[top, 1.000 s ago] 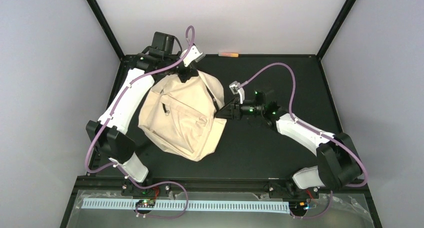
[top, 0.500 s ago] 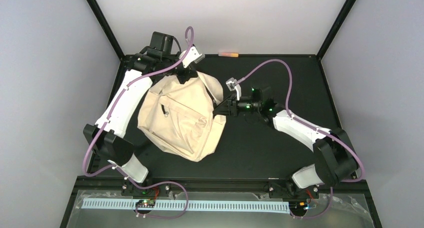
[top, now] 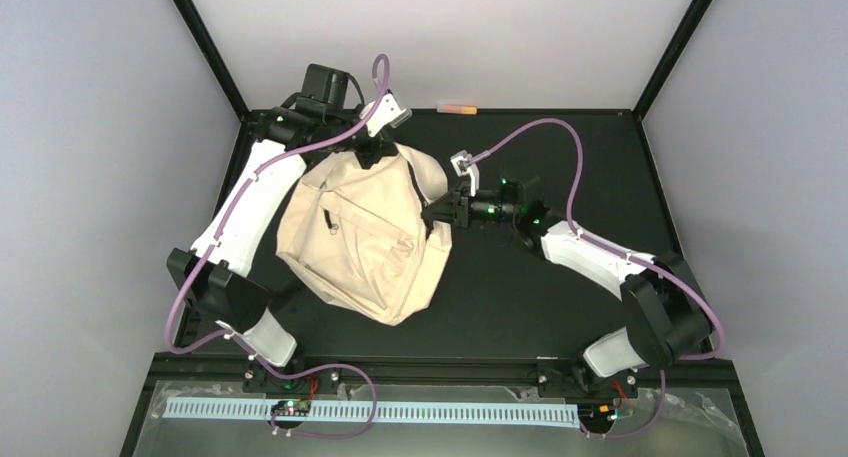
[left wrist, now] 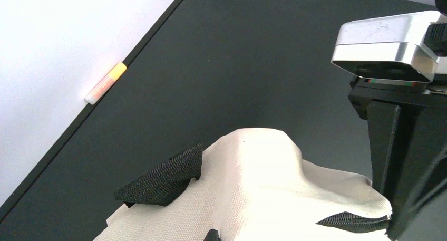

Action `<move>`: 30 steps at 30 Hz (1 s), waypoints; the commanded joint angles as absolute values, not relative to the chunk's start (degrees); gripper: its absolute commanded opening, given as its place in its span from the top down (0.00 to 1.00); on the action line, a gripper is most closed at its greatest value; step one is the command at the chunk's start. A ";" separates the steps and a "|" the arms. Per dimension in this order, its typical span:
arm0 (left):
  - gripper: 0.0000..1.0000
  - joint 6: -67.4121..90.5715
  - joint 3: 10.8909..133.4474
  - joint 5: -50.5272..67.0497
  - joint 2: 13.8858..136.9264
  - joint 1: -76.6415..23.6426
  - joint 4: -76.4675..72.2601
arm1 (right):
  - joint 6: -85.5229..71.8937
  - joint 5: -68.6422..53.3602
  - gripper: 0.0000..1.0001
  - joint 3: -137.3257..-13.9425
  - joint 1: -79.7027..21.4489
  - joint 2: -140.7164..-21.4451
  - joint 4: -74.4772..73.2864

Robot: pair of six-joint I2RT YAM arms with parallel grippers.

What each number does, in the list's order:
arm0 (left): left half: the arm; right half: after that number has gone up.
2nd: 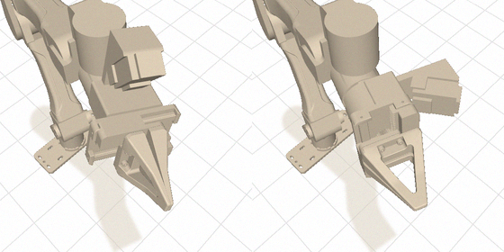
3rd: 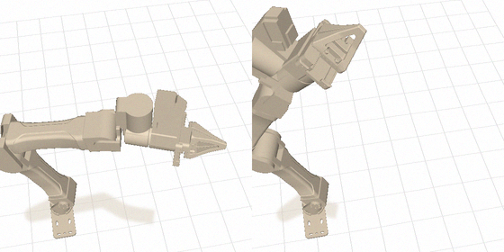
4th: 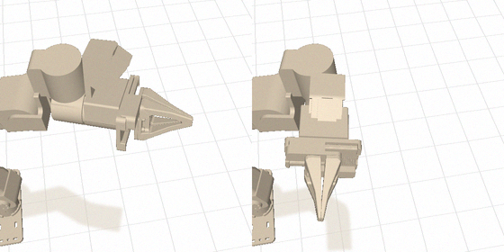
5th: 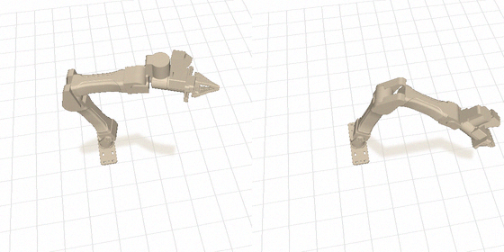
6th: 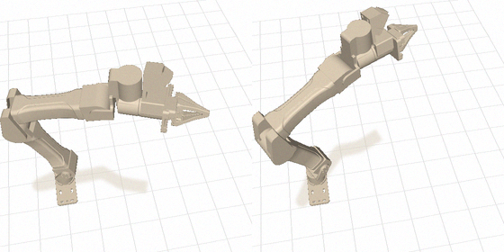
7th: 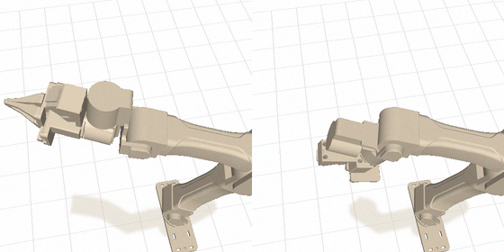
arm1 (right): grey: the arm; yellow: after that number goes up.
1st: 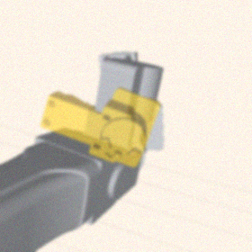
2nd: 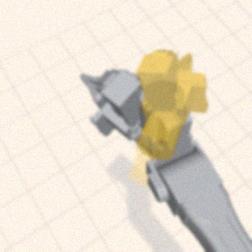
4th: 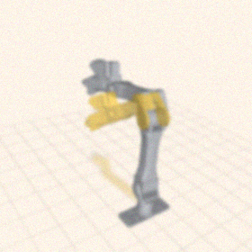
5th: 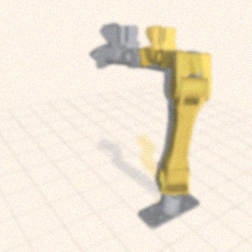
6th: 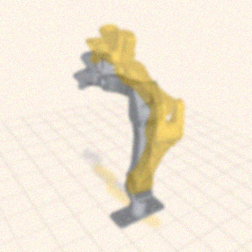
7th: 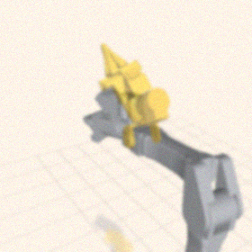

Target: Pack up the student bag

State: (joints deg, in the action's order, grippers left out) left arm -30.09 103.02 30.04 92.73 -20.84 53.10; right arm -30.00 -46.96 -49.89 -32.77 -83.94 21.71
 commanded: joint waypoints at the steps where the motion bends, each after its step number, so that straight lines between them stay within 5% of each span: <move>1: 0.98 -31.05 106.26 32.79 91.12 -22.15 52.81 | -32.98 -42.89 0.97 -49.22 -33.05 -83.93 28.54; 25: 0.98 -33.16 117.75 21.68 92.13 -21.88 55.13 | -22.24 -42.49 0.99 -36.61 -32.96 -78.78 10.74; 30: 0.98 -34.14 115.66 30.94 91.12 -22.53 58.15 | -22.06 -40.21 0.98 -39.54 -33.00 -77.49 8.29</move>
State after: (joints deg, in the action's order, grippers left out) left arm -32.47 111.37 27.31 94.52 -23.51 64.84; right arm -24.14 -40.25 -40.86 -32.77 -76.93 22.81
